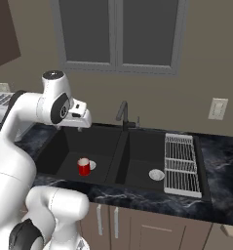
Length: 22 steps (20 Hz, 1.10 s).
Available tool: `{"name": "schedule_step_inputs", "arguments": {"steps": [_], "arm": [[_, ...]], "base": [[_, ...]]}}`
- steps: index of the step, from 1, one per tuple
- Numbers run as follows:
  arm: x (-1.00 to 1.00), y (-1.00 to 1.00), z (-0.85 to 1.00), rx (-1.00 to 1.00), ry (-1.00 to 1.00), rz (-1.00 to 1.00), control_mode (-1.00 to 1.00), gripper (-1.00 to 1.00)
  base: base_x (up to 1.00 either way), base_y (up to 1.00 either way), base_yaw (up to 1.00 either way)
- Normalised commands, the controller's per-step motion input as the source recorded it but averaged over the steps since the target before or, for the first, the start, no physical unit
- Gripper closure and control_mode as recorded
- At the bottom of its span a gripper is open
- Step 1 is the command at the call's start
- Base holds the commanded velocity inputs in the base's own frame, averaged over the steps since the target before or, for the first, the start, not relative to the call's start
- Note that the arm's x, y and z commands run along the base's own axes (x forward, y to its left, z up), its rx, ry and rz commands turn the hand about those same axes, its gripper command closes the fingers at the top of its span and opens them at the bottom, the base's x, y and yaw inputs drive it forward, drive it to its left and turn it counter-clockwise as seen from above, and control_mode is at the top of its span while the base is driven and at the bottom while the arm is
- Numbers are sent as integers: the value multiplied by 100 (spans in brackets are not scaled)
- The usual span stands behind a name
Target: Move any existing items from the left basin to the right basin for drying. Then move the measuring cup from the counter to the left basin of the sink for washing.
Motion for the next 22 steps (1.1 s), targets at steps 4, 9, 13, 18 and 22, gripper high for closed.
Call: {"name": "schedule_step_inputs", "arguments": {"steps": [4, 9, 13, 18, 22], "arm": [[0, 10, -10, 0, 1, 0, -100, -100], [0, 9, -16, 0, 3, 0, -100, -100], [0, 8, -19, 0, 4, 0, -100, -100], [0, 6, -21, 0, 4, 0, -100, -100], [3, 5, -20, 0, 4, 0, -100, -100]], "base": [[0, 0, 0], [0, 0, 0], [0, 0, 0], [0, 0, 0], [0, 0, 0]]}}
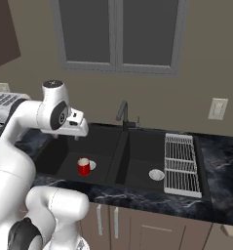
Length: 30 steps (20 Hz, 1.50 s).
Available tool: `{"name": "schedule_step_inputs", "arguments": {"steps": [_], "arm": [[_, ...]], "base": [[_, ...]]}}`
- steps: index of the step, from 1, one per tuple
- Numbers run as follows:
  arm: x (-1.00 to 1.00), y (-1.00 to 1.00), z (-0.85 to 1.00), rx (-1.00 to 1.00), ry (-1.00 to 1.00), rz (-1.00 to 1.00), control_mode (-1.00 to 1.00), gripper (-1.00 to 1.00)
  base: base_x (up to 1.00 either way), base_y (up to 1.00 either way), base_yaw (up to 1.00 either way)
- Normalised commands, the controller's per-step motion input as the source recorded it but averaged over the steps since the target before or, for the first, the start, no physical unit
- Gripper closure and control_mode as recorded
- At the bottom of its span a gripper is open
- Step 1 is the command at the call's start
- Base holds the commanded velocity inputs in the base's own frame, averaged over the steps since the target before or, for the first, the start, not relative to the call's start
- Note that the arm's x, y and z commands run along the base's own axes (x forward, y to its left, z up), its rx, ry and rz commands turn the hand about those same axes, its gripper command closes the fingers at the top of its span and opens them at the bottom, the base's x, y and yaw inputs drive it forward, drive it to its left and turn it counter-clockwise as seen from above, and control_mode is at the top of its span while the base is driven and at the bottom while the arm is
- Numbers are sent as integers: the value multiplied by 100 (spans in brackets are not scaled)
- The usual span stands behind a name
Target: Move any existing items from the left basin to the right basin for drying. Then move the measuring cup from the counter to the left basin of the sink for washing.
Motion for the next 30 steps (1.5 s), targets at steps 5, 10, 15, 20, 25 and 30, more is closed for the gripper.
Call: {"name": "schedule_step_inputs", "arguments": {"steps": [5, 10, 15, 20, 25, 30], "arm": [[8, 4, -19, 0, 5, 0, -100, -100], [8, 2, -20, 0, 6, 0, -100, -100], [9, 2, -20, 0, 6, 0, -100, -100], [6, 2, -20, 0, 6, 0, -100, -100], [5, 2, -19, 0, 7, 0, -100, -100], [0, 1, -21, 0, 7, 0, -100, -100]], "base": [[0, 0, 0], [0, 0, 0], [0, 0, 0], [0, 0, 0], [0, 0, 0], [0, 0, 0]]}}
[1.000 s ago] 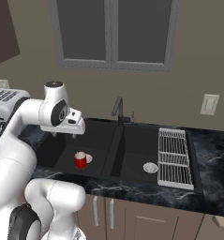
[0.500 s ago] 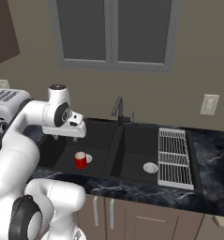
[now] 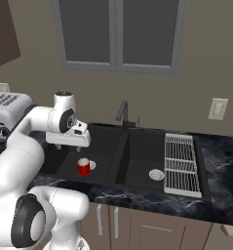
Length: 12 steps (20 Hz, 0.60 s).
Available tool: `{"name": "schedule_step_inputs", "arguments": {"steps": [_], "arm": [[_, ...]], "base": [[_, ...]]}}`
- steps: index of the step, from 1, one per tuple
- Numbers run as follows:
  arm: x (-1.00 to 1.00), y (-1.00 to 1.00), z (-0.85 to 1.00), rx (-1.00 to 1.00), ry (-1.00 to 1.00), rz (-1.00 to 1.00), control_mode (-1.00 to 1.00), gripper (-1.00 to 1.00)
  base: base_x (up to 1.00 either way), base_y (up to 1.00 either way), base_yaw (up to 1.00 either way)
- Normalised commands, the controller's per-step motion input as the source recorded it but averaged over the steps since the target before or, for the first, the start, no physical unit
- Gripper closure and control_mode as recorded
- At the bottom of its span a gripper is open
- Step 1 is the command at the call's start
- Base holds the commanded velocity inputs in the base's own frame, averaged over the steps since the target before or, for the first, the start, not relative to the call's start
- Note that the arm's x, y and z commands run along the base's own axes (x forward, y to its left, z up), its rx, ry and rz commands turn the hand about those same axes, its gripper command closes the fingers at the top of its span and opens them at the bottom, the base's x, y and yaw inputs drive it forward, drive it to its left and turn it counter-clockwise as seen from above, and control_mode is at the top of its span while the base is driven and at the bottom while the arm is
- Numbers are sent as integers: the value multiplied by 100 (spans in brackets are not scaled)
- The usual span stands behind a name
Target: Move any existing items from the left basin to the right basin for drying. Then move the measuring cup from the counter to the left basin of the sink for washing.
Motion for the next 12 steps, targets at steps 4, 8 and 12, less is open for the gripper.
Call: {"name": "schedule_step_inputs", "arguments": {"steps": [4, 8, 12], "arm": [[2, 2, -19, 0, 7, 0, -100, -100], [1, 0, -14, 0, 4, 1, -100, -100], [5, 4, -15, 0, 5, 0, -100, -100]], "base": [[0, 0, 0], [0, 0, 0], [0, 0, 0]]}}
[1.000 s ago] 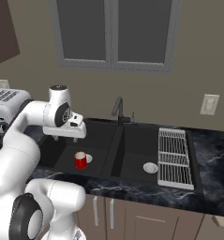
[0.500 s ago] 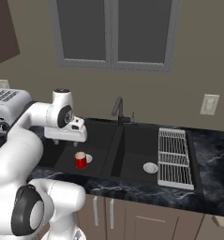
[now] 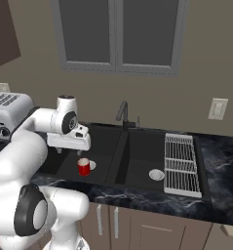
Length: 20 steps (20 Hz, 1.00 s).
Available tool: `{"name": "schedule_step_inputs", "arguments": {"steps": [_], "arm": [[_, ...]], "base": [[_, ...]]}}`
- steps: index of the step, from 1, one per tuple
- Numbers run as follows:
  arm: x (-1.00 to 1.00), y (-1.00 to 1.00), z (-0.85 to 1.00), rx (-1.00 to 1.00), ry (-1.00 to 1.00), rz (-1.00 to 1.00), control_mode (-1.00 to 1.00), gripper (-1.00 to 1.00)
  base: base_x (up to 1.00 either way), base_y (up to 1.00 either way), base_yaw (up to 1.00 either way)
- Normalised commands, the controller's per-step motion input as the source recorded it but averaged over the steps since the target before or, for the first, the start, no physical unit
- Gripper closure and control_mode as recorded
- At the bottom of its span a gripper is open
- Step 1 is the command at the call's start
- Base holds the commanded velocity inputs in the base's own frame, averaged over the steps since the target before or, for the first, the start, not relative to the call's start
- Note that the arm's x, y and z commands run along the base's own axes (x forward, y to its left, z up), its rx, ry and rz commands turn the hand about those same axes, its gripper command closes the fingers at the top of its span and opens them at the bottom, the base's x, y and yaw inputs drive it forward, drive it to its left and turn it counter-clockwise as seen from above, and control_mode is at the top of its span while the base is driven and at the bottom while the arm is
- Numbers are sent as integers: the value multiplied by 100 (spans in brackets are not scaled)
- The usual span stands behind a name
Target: Move any existing items from the left basin to the right basin for drying. Then move the measuring cup from the counter to the left basin of the sink for washing.
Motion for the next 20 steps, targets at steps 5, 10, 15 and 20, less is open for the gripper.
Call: {"name": "schedule_step_inputs", "arguments": {"steps": [5, 10, 15, 20], "arm": [[6, 7, -17, 0, 5, 0, -100, -100], [4, 4, -18, 0, 4, 0, -100, -100], [4, 8, -16, 0, 5, 0, -100, -100], [0, 4, -8, 0, 2, 0, -100, -100]], "base": [[0, 0, 0], [0, 0, 0], [0, 0, 0], [0, 0, 0]]}}
